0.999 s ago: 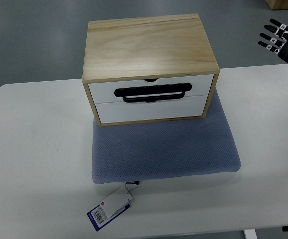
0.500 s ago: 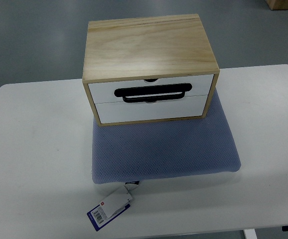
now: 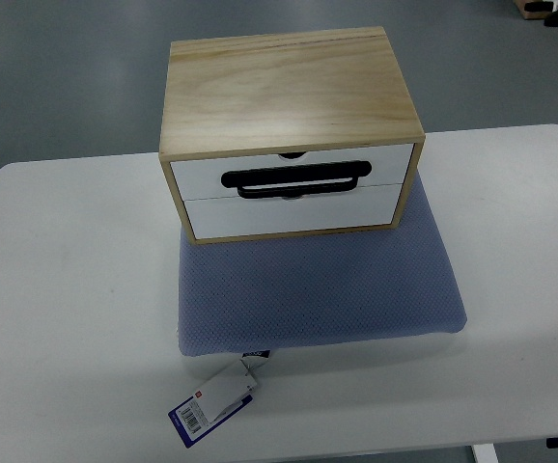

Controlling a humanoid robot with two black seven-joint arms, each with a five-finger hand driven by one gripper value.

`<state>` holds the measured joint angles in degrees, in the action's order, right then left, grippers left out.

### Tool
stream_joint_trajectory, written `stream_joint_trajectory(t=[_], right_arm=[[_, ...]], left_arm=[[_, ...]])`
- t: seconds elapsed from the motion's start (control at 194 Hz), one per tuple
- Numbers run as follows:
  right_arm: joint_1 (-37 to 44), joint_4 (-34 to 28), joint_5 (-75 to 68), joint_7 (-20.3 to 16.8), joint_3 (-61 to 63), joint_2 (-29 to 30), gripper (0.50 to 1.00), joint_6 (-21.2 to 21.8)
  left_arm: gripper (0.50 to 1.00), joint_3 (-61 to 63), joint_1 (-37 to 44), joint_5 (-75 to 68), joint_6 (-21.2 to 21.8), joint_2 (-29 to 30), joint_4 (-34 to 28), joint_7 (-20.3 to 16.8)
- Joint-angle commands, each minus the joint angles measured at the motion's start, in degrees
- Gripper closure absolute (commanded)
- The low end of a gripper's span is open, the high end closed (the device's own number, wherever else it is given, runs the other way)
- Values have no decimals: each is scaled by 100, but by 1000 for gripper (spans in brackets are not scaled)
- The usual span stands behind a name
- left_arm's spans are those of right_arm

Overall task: Open wood drawer with right hand
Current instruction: 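Reach the right hand down to the upper drawer's black handle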

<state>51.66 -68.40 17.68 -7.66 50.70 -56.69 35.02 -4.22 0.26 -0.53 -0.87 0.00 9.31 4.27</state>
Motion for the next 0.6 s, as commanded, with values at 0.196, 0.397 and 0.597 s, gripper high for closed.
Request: stream_joint_trajectory(t=[0.196, 0.397, 0.597], right_arm=[[151, -1246, 729, -42, 1, 404, 550, -2], [151, -1527, 1835, -51, -16, 1450, 552, -2], [143, -1536, 2425, -192, -157, 2179, 552, -2]], left_arm=[[500, 0, 0, 1, -1, 0, 0, 3], [500, 0, 0, 1, -1, 0, 0, 3], [500, 0, 0, 1, -1, 0, 0, 3]])
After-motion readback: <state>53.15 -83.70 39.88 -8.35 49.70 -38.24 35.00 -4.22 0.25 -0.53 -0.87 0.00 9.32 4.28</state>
